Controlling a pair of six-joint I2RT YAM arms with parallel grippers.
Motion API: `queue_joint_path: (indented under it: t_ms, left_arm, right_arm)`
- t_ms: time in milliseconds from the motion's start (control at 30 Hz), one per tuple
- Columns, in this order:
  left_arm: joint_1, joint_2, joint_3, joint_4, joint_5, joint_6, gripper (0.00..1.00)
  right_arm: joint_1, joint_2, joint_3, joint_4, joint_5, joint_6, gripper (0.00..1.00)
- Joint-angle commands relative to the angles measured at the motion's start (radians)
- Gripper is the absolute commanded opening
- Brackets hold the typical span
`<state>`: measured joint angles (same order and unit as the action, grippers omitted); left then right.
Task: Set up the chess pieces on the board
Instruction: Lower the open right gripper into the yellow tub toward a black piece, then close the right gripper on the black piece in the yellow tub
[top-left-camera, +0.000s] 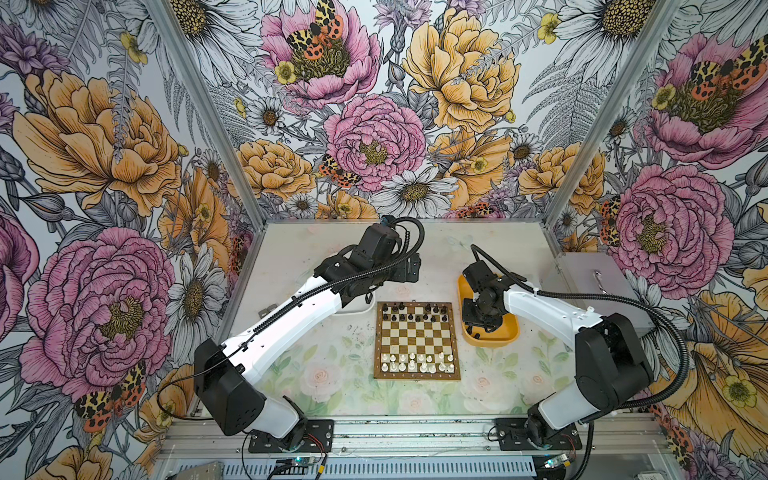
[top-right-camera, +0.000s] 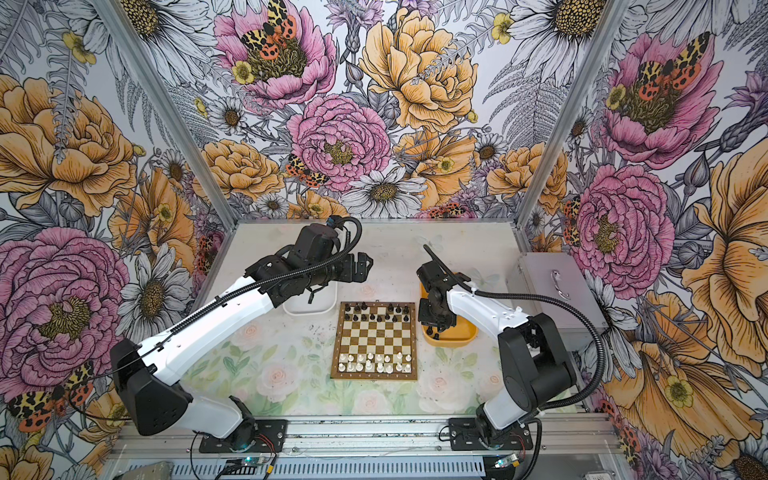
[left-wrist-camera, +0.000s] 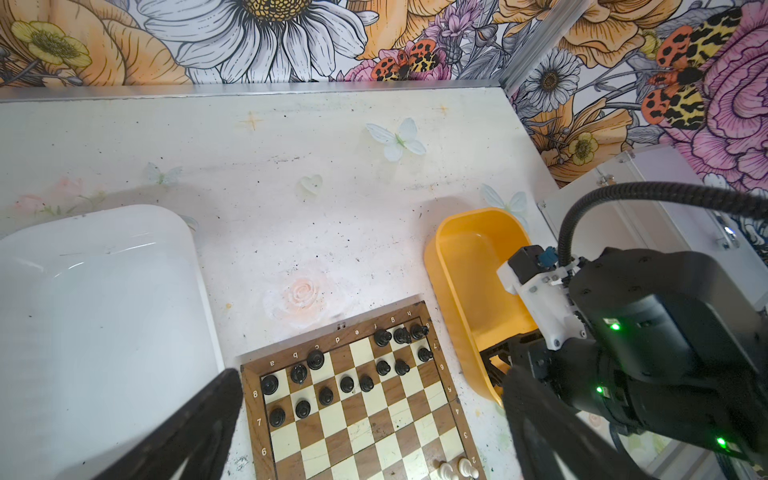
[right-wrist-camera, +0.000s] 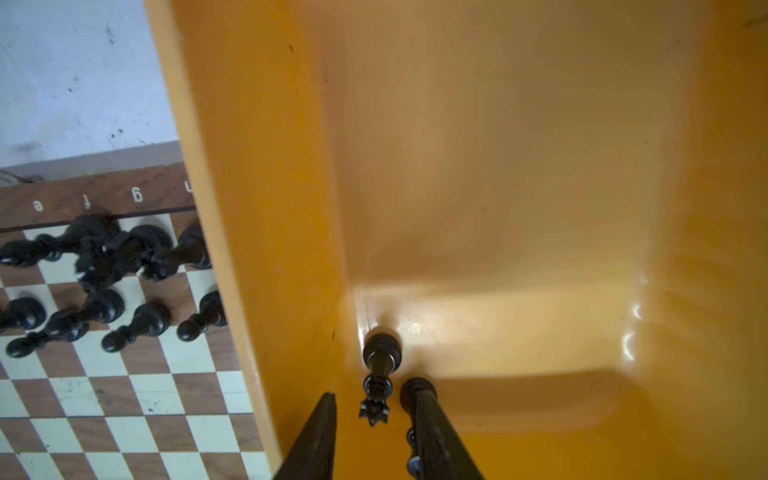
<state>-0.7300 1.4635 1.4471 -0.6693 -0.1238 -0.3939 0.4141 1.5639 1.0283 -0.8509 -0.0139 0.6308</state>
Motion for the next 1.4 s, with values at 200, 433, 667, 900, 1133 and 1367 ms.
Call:
queue_joint_path:
  t_ms: [200, 433, 667, 900, 1133, 1367]
  left_arm:
    - [0.011, -0.034, -0.005, -0.005, -0.031, -0.014, 0.99]
    - [0.014, -0.034, -0.005, -0.006, -0.033, -0.014, 0.99]
    - [0.014, -0.040, -0.008, -0.009, -0.036, -0.014, 0.99]
    - [0.015, -0.043, -0.006, -0.011, -0.036, -0.011, 0.99]
    - [0.015, -0.047, 0.001, -0.016, -0.037, -0.009, 0.99]
    - [0.015, -0.059, -0.007, -0.022, -0.043, -0.011, 0.99]
  right_arm:
    - [0.010, 0.019, -0.013, 0.032, -0.010, -0.004, 0.27]
    - [0.012, 0.029, -0.016, 0.036, -0.017, -0.005, 0.26]
    - [0.014, 0.030, -0.020, 0.041, -0.018, -0.005, 0.23]
    - [0.015, 0.035, -0.023, 0.041, -0.016, -0.005, 0.21]
    - [0.015, 0.035, -0.029, 0.044, -0.013, -0.005, 0.20]
    - [0.019, 0.038, -0.030, 0.049, -0.012, -0.005, 0.16]
